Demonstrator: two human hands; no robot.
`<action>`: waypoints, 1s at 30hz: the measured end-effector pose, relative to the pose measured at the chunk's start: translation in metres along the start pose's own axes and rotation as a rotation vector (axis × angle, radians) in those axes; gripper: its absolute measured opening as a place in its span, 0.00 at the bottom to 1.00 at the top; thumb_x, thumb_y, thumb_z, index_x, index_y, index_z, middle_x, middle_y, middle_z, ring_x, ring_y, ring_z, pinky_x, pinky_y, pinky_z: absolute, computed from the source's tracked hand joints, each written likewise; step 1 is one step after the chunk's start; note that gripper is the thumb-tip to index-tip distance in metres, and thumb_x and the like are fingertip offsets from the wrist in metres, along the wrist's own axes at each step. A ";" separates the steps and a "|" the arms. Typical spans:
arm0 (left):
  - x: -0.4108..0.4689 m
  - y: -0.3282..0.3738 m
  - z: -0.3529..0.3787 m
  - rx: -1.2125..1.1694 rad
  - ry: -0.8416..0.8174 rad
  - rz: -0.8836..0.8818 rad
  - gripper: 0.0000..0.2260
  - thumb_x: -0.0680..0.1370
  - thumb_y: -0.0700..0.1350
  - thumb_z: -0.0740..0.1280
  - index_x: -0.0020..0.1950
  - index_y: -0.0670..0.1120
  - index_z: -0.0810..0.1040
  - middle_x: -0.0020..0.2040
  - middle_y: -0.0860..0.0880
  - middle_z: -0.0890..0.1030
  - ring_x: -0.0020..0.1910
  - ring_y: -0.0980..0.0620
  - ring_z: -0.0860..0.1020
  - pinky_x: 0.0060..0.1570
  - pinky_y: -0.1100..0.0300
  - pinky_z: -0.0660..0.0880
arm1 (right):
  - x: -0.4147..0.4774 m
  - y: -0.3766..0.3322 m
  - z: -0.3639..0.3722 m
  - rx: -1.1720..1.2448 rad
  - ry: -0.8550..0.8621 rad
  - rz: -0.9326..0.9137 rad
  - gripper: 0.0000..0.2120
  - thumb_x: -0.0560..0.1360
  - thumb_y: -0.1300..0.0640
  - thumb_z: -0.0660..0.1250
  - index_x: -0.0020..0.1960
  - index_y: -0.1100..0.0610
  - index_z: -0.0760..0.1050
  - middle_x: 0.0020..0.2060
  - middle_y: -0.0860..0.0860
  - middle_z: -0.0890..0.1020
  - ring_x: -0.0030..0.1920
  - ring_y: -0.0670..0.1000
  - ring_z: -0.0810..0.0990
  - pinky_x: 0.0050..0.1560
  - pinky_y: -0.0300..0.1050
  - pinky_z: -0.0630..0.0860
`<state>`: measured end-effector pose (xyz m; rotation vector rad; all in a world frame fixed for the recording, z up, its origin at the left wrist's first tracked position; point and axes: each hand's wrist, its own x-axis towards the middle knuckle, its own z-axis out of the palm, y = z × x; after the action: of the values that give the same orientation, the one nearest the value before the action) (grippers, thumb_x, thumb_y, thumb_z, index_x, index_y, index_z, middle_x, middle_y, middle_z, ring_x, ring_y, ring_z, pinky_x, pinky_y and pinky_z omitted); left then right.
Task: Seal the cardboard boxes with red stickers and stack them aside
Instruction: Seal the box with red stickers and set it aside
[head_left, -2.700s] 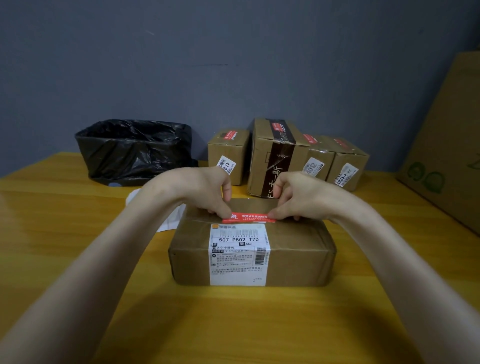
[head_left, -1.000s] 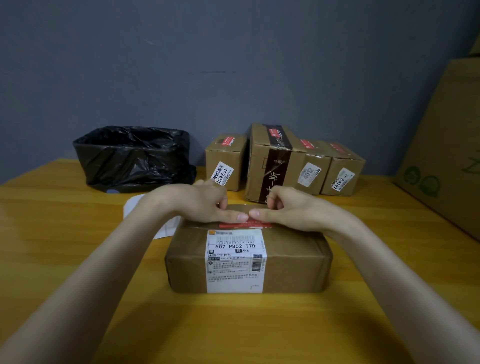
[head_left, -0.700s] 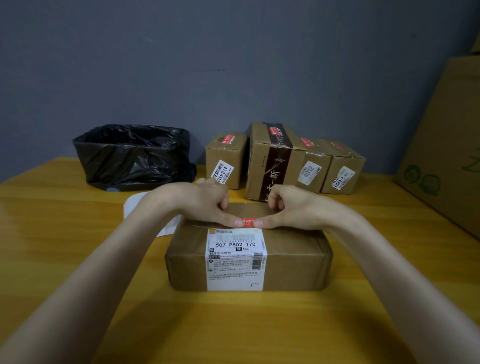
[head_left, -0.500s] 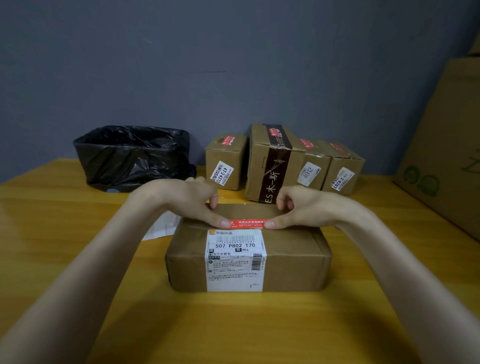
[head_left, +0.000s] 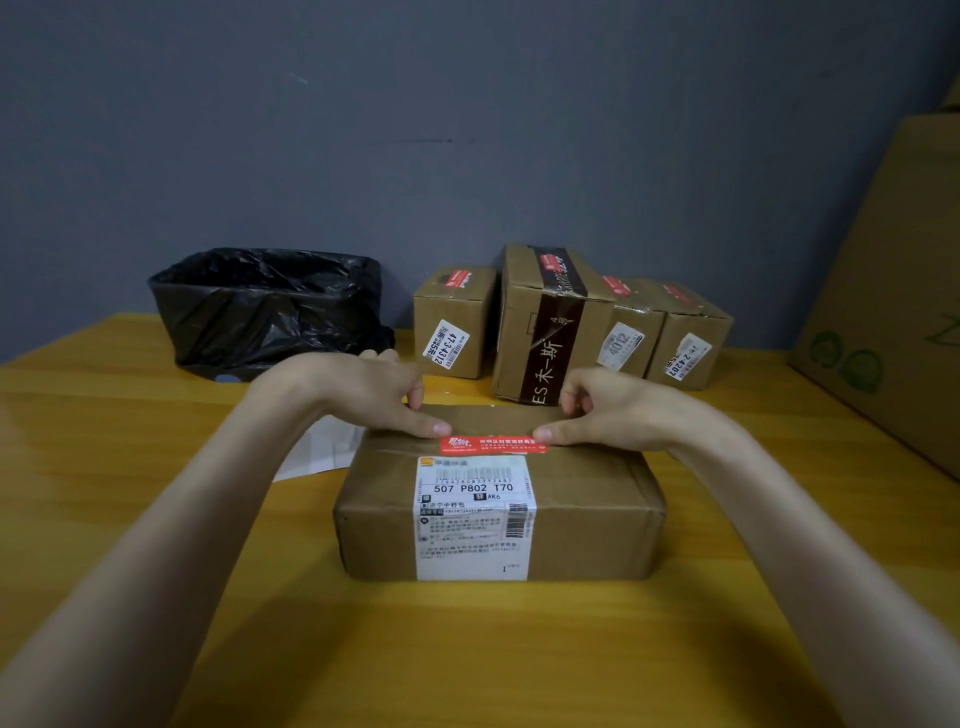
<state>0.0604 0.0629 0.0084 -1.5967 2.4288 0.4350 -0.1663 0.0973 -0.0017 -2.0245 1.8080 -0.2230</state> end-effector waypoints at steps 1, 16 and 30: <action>-0.001 0.000 0.000 0.000 -0.001 -0.006 0.15 0.74 0.63 0.61 0.50 0.52 0.66 0.54 0.50 0.65 0.57 0.52 0.64 0.59 0.56 0.67 | 0.000 0.000 -0.001 0.008 -0.005 0.002 0.16 0.70 0.42 0.69 0.49 0.52 0.69 0.42 0.45 0.71 0.45 0.46 0.71 0.42 0.41 0.69; 0.013 0.031 0.015 0.018 0.175 0.021 0.20 0.74 0.66 0.58 0.51 0.51 0.68 0.57 0.48 0.66 0.58 0.50 0.63 0.60 0.53 0.61 | 0.005 -0.013 0.021 0.001 0.212 -0.056 0.18 0.69 0.39 0.68 0.37 0.50 0.65 0.37 0.44 0.70 0.45 0.49 0.69 0.44 0.44 0.63; -0.018 0.006 -0.007 -0.113 0.036 0.056 0.29 0.67 0.65 0.65 0.64 0.54 0.64 0.64 0.51 0.65 0.64 0.53 0.65 0.63 0.58 0.67 | -0.003 0.001 -0.007 0.054 0.039 -0.068 0.16 0.68 0.40 0.70 0.42 0.50 0.69 0.38 0.45 0.70 0.38 0.43 0.69 0.35 0.38 0.65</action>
<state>0.0619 0.0778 0.0219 -1.5968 2.5220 0.5669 -0.1701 0.0992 0.0049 -2.0591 1.7393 -0.3298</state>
